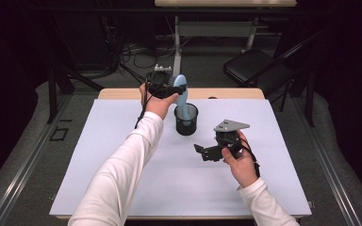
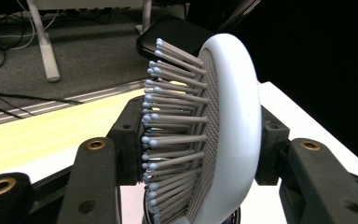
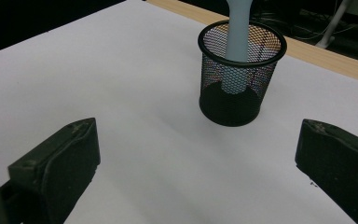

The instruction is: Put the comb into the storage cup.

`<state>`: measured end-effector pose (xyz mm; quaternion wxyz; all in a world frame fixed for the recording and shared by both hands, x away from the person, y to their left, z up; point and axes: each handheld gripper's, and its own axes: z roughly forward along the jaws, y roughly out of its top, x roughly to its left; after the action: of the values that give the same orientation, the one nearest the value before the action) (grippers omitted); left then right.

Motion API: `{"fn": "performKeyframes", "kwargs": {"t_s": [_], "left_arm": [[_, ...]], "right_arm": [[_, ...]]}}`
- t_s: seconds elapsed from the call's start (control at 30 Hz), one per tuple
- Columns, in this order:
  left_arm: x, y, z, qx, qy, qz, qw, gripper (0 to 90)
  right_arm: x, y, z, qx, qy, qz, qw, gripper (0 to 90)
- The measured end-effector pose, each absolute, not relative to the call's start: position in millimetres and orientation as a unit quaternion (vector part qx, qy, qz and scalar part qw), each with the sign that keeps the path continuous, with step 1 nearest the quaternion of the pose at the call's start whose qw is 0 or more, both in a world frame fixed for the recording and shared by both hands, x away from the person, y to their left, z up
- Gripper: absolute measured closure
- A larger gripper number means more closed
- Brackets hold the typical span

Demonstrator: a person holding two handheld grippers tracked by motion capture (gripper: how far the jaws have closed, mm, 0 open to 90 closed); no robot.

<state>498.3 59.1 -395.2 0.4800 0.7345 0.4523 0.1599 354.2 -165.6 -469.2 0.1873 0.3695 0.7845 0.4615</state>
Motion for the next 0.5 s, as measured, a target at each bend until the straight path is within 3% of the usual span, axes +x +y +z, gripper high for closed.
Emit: {"fn": "performKeyframes", "kwargs": {"t_s": [0.5], "left_arm": [[499.0, 54.5, -400.1, 0.739, 0.449, 0.17, 0.473, 48.9]], "right_arm": [[354.1, -165.9, -468.9, 0.37, 0.786, 0.46, 0.186, 0.0]]}}
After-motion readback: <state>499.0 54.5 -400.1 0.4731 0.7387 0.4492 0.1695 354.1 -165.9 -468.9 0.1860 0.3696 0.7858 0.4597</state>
